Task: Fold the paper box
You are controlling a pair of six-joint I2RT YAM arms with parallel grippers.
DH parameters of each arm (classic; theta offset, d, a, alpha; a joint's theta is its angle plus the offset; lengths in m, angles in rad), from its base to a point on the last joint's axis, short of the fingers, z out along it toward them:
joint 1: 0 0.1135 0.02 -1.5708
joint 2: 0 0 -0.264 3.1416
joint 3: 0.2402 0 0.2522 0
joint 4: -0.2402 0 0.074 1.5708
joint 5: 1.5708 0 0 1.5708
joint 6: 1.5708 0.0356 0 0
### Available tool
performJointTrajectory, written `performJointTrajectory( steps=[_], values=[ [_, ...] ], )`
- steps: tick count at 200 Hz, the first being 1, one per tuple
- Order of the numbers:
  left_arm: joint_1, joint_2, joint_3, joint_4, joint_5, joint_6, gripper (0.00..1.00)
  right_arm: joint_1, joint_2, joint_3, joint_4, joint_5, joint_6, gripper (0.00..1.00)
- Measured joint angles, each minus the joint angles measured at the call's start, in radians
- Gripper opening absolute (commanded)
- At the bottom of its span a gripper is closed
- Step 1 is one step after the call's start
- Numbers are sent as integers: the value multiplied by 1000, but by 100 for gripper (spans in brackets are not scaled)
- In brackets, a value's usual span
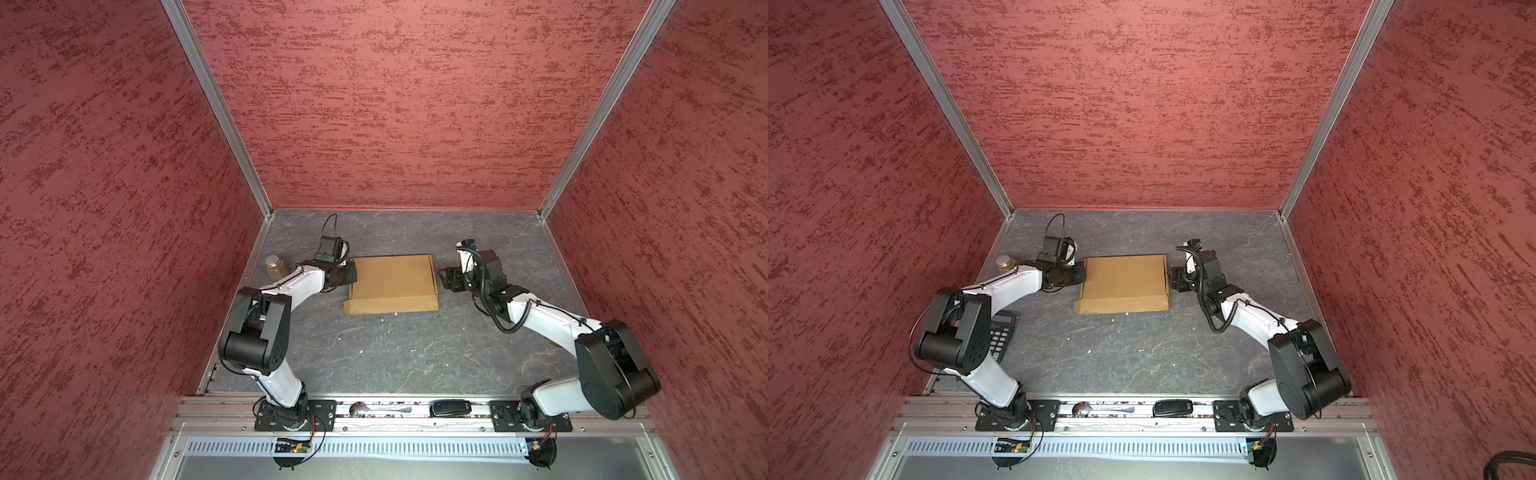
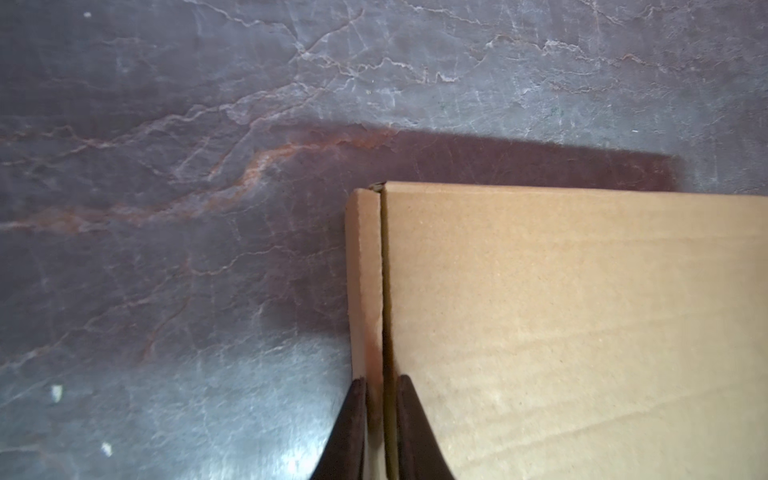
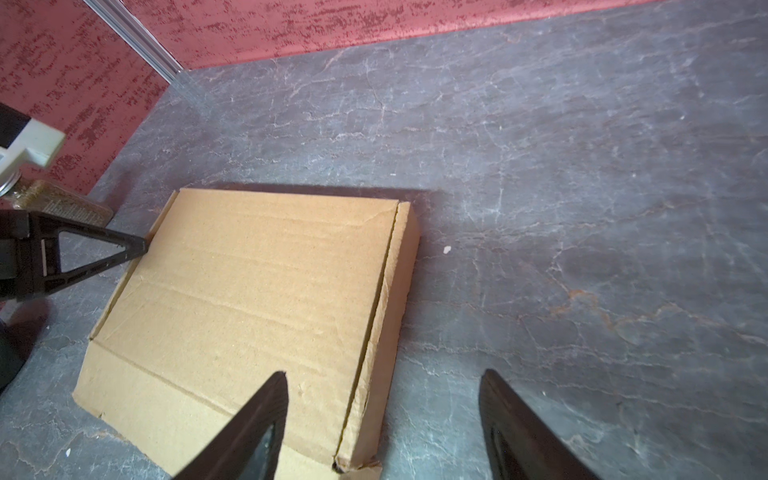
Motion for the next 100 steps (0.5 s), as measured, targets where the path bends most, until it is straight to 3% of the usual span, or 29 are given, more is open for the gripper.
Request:
performJointTrajectory(
  steps=[100],
  values=[
    [-17, 17, 24, -11, -43, 8, 21, -6, -5, -24, 8, -5, 6, 73]
  ],
)
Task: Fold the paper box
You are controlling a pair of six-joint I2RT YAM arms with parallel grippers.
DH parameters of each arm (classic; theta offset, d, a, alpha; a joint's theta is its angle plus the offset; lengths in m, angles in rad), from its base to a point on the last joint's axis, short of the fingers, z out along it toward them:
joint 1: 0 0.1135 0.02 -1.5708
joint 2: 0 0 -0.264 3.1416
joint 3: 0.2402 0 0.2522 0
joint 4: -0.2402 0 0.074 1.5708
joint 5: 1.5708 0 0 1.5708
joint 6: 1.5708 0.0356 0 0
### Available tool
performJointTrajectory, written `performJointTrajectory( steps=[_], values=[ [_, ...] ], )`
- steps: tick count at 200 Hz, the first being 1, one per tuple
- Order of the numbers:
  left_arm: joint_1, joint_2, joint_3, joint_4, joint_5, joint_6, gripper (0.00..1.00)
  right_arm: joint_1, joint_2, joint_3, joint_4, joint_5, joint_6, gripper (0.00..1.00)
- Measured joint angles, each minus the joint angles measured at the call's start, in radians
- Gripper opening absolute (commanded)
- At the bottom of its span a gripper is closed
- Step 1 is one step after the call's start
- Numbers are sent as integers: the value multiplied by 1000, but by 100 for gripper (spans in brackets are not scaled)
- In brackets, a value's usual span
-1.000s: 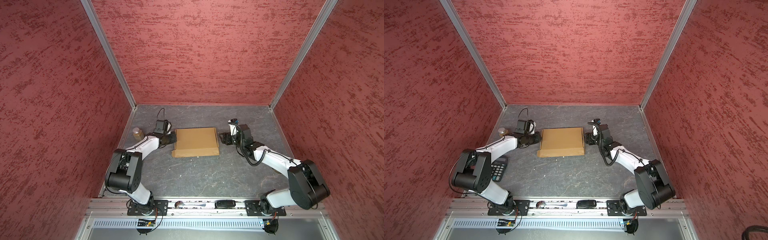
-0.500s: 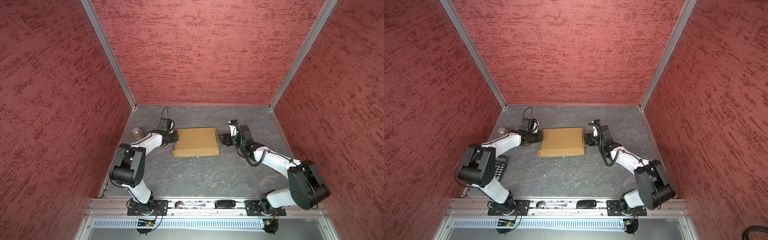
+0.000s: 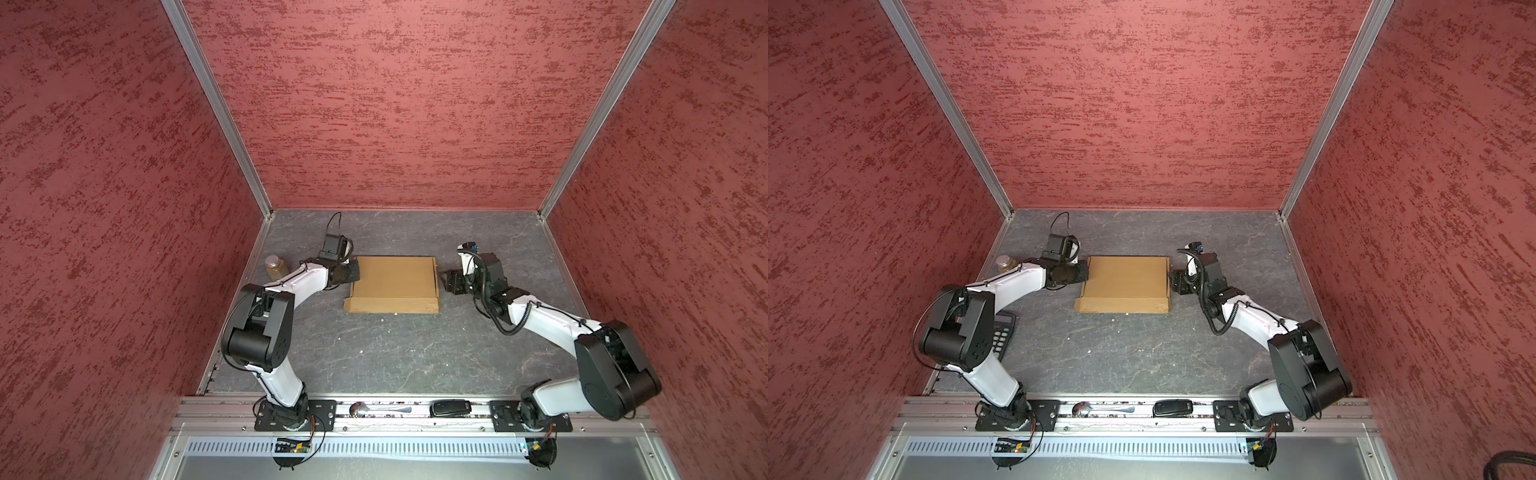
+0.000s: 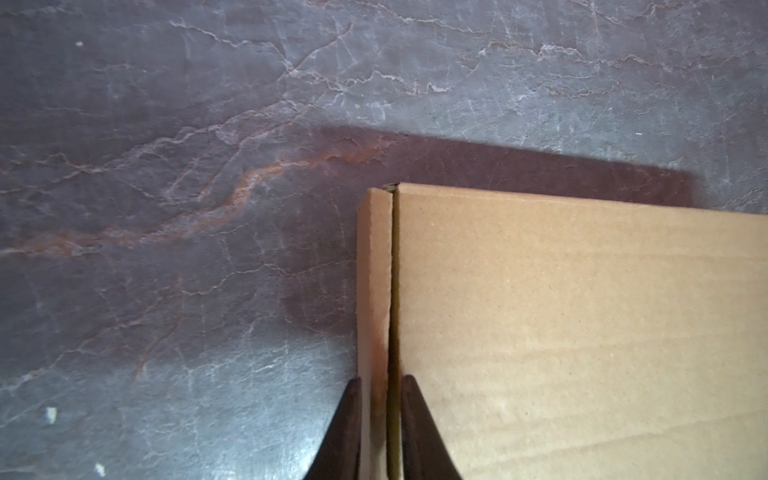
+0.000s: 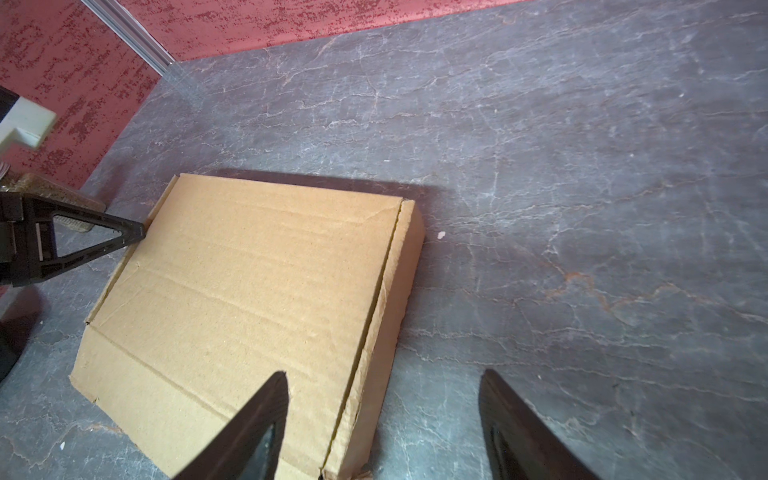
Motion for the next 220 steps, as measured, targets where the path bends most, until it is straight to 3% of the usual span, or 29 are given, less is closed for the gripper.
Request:
performJointTrajectory(
  steps=[220],
  values=[
    [-7, -14, -2, -43, -61, 3, 18, -5, 3, 0, 38, -26, 22, 73]
  ],
)
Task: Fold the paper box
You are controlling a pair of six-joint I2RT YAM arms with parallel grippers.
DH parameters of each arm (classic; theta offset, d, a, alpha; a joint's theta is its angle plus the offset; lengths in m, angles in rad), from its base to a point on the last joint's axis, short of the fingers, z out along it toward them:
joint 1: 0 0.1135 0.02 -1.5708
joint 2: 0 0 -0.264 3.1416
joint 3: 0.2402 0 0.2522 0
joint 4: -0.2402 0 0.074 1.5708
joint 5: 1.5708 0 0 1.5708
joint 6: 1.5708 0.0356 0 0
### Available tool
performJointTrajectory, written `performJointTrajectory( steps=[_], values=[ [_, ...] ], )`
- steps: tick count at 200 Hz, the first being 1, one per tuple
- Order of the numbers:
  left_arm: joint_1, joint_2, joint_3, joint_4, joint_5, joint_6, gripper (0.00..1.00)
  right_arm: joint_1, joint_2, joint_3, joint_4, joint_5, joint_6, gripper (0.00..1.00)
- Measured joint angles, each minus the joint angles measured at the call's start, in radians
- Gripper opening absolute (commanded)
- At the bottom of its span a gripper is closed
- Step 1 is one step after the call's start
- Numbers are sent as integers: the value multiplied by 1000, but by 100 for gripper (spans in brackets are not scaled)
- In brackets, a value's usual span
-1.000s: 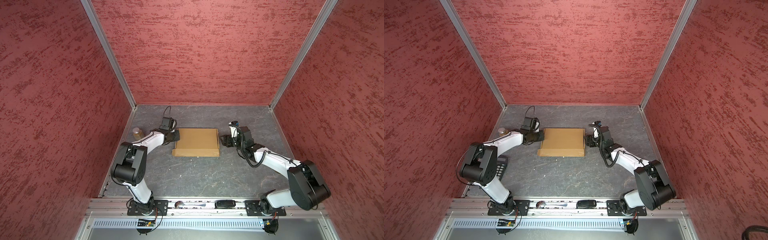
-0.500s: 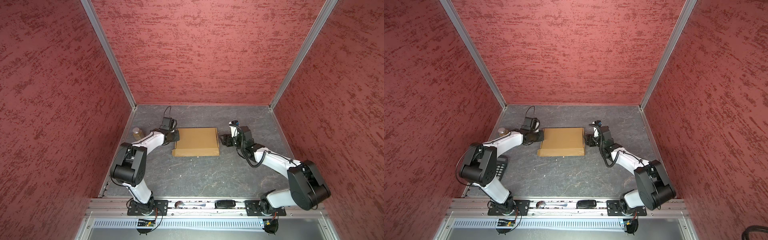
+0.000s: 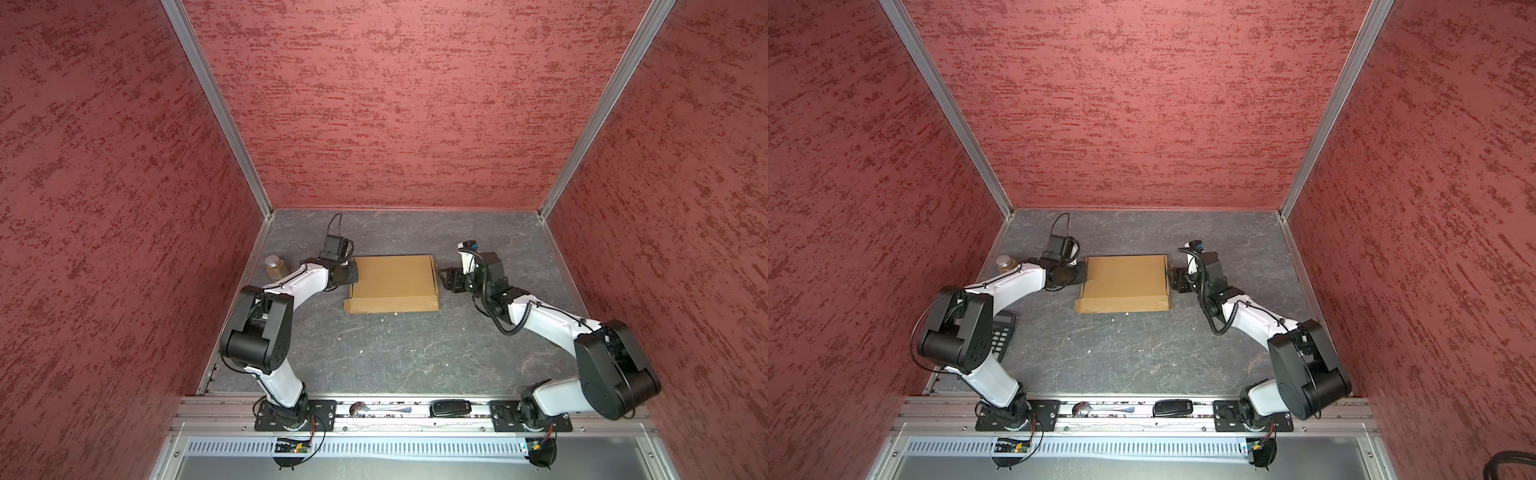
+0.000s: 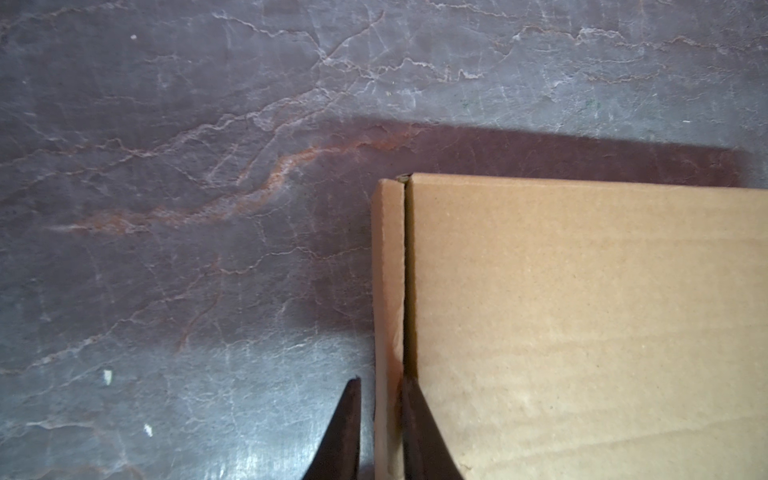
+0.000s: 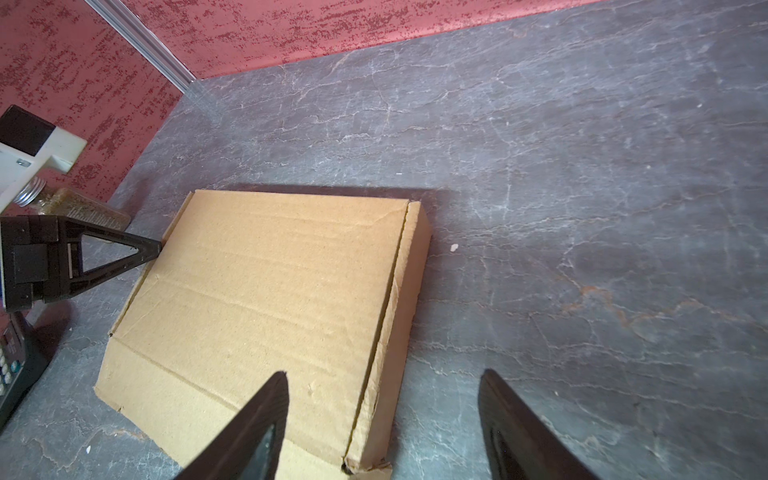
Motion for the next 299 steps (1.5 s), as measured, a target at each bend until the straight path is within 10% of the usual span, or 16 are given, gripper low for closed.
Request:
performJointTrajectory(
  steps=[203, 299],
  values=[
    [14, 27, -4, 10, 70, -2, 5, -4, 3, -4, -1, -16, 3, 74],
    [58, -7, -48, 65, 180, -24, 4, -77, 21, -4, -30, -265, 158, 92]
  ],
)
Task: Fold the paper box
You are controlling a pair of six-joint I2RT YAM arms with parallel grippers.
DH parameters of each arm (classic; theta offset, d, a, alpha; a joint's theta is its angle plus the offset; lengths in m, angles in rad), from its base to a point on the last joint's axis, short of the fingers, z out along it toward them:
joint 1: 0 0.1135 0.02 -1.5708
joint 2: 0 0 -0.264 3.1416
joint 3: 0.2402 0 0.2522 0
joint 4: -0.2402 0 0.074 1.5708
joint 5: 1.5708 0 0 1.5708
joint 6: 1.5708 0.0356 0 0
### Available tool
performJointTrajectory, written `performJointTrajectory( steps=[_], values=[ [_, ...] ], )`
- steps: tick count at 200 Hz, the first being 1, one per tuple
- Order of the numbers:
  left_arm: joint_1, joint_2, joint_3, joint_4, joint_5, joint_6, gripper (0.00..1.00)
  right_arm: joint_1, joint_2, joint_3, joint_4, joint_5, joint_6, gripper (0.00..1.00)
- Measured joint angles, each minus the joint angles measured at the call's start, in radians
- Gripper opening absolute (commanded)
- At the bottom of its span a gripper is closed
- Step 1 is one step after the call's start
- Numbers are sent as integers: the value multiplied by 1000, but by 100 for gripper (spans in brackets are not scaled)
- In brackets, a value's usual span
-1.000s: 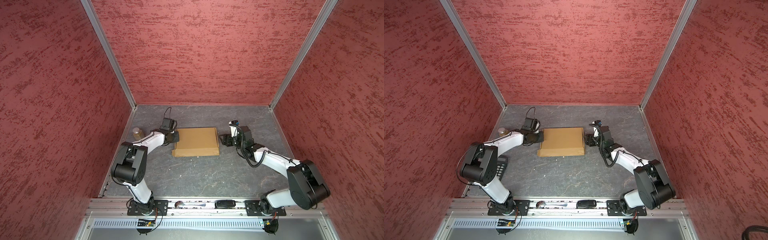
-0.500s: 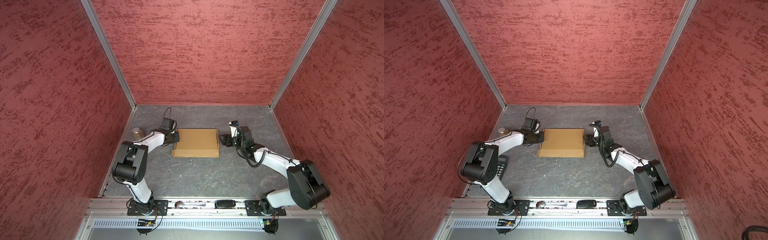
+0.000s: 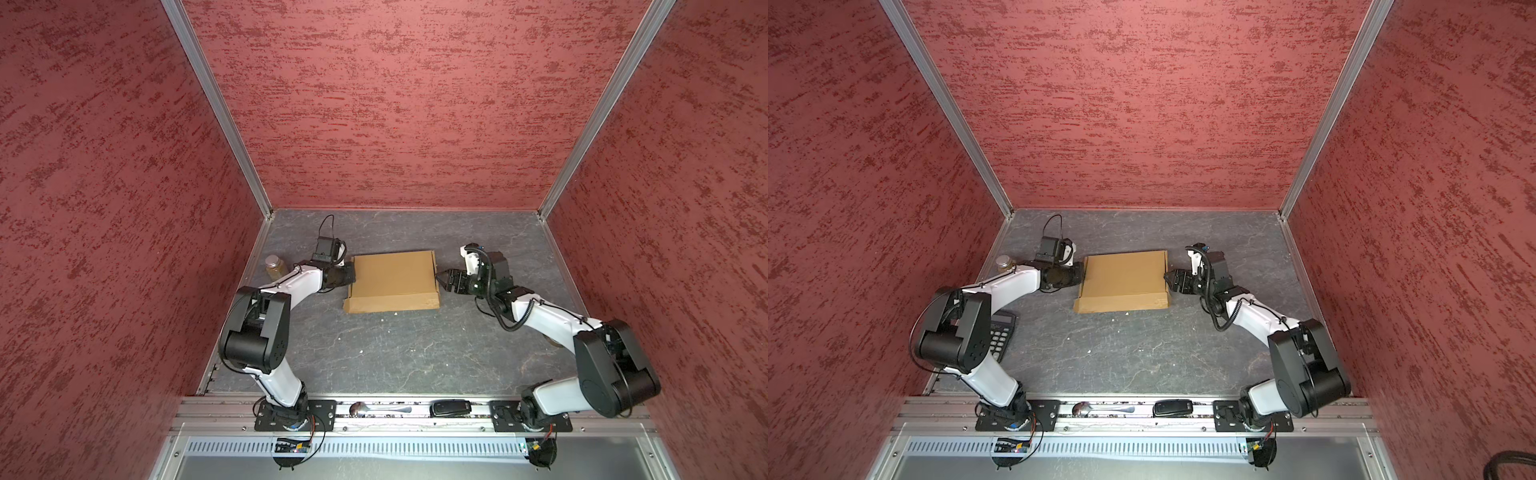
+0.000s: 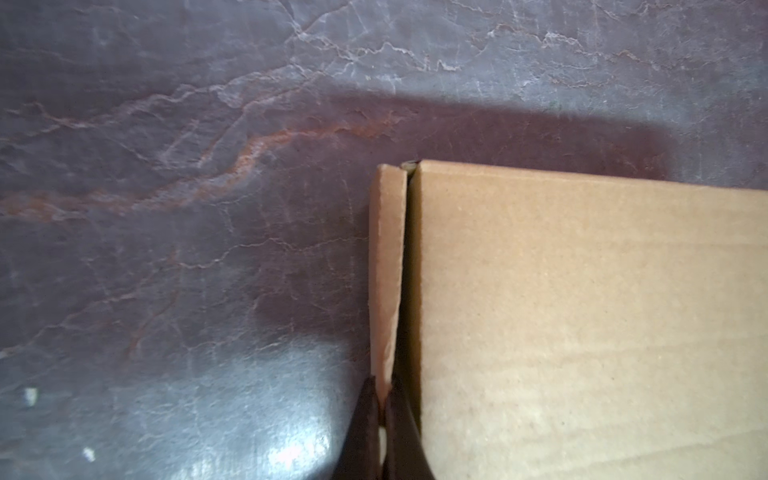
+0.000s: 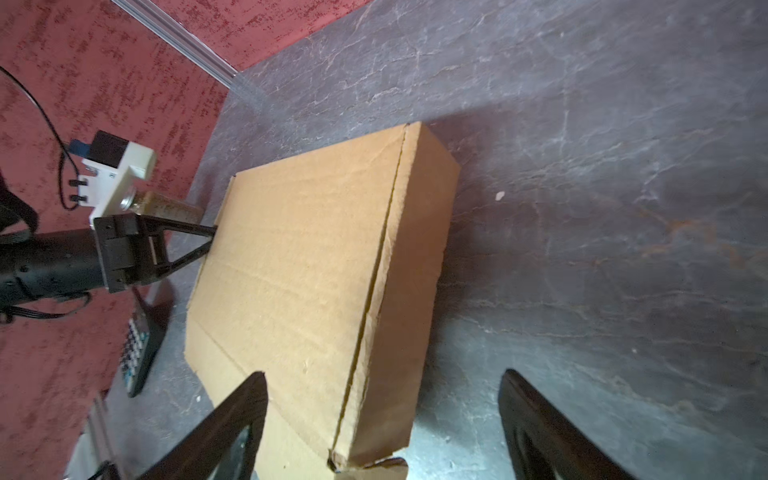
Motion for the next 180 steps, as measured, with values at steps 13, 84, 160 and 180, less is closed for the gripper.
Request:
performJointTrajectory(
  steps=[13, 84, 160, 180],
  values=[
    [0, -1, -12, 13, 10, 0, 4, -18, 28, 0, 12, -54, 33, 94],
    [0, -44, -58, 78, 59, 4, 4, -97, 180, -2, 200, -313, 204, 95],
    [-13, -52, -60, 121, 82, 8, 3, -102, 264, -9, 438, -465, 347, 96],
    [-23, -52, -59, 123, 81, 17, 3, -102, 269, -9, 479, -486, 375, 96]
  ],
)
